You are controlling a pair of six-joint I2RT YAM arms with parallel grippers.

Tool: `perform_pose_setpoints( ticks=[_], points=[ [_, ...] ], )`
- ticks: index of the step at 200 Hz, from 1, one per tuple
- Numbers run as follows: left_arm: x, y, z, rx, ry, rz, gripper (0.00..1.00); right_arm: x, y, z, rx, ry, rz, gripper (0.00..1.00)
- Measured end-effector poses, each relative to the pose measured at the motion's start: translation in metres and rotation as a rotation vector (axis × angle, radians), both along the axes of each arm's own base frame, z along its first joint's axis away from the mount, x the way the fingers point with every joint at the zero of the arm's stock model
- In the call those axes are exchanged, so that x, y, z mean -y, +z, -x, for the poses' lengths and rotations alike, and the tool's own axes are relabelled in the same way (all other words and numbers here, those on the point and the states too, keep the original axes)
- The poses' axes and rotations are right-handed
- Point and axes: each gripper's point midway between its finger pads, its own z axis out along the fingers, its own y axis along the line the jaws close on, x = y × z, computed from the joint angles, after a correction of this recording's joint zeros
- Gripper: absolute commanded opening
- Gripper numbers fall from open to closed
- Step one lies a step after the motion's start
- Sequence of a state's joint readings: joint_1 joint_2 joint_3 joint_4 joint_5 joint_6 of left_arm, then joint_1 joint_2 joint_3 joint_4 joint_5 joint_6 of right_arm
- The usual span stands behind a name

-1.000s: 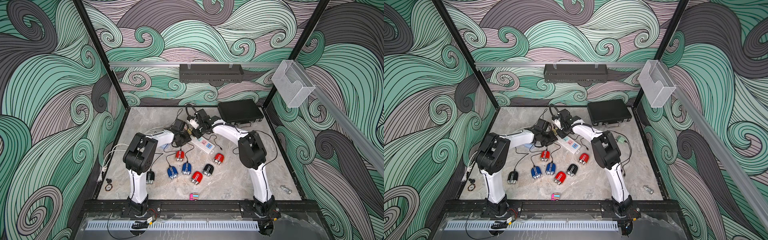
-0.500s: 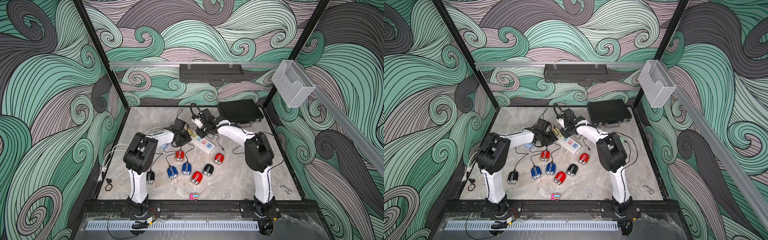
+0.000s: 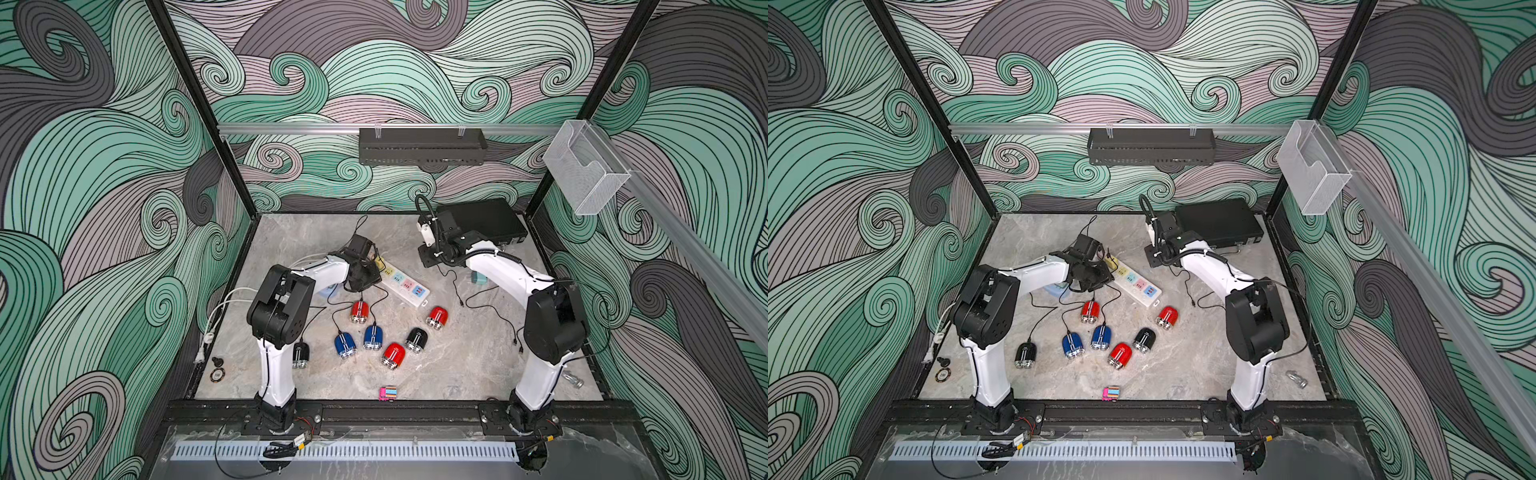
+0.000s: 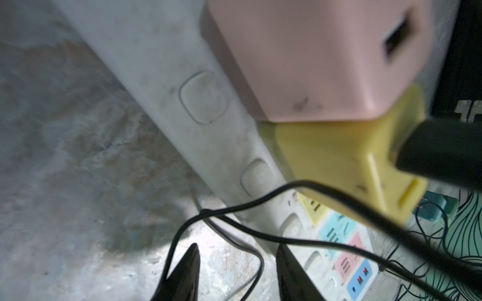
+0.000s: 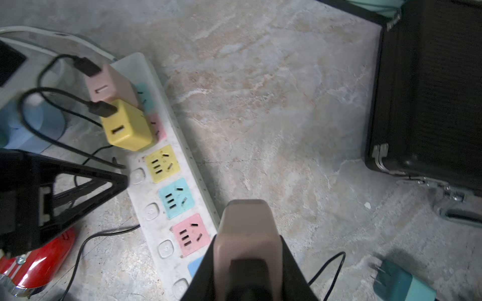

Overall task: Unplug the electric shaver
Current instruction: Place the plug at the center of the board.

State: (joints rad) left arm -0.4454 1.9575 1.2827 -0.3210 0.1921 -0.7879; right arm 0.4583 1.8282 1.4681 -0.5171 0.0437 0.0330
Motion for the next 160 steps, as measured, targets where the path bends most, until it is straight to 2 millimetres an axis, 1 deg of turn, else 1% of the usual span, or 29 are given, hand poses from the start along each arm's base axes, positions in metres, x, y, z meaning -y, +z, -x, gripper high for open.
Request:
perform_pose_setpoints(
  ticks=[19,41,73,93,110,138,160],
  points=[
    [-0.001,0.000,0.001,-0.001,-0.006,-0.009,0.48,0.018,-0.013,0.005,-0.040,-0.058,0.001,0.26],
    [-0.001,0.002,0.000,0.003,-0.011,-0.016,0.48,0.034,-0.025,0.009,-0.075,-0.115,-0.008,0.26],
    [-0.003,0.006,0.000,0.012,-0.013,-0.027,0.49,0.048,-0.036,0.010,-0.119,-0.188,-0.087,0.26],
    [-0.003,0.009,0.000,0.022,-0.019,-0.033,0.49,0.062,-0.042,0.005,-0.140,-0.252,-0.154,0.26],
    [-0.003,0.014,0.001,0.032,-0.026,-0.037,0.49,0.072,-0.042,0.000,-0.151,-0.296,-0.216,0.26],
    [-0.001,0.023,0.002,0.053,-0.037,-0.035,0.49,0.080,-0.035,-0.014,-0.145,-0.342,-0.338,0.26],
    [0.000,0.029,0.002,0.067,-0.045,-0.034,0.49,0.080,-0.039,-0.022,-0.162,-0.363,-0.418,0.26]
  ],
)
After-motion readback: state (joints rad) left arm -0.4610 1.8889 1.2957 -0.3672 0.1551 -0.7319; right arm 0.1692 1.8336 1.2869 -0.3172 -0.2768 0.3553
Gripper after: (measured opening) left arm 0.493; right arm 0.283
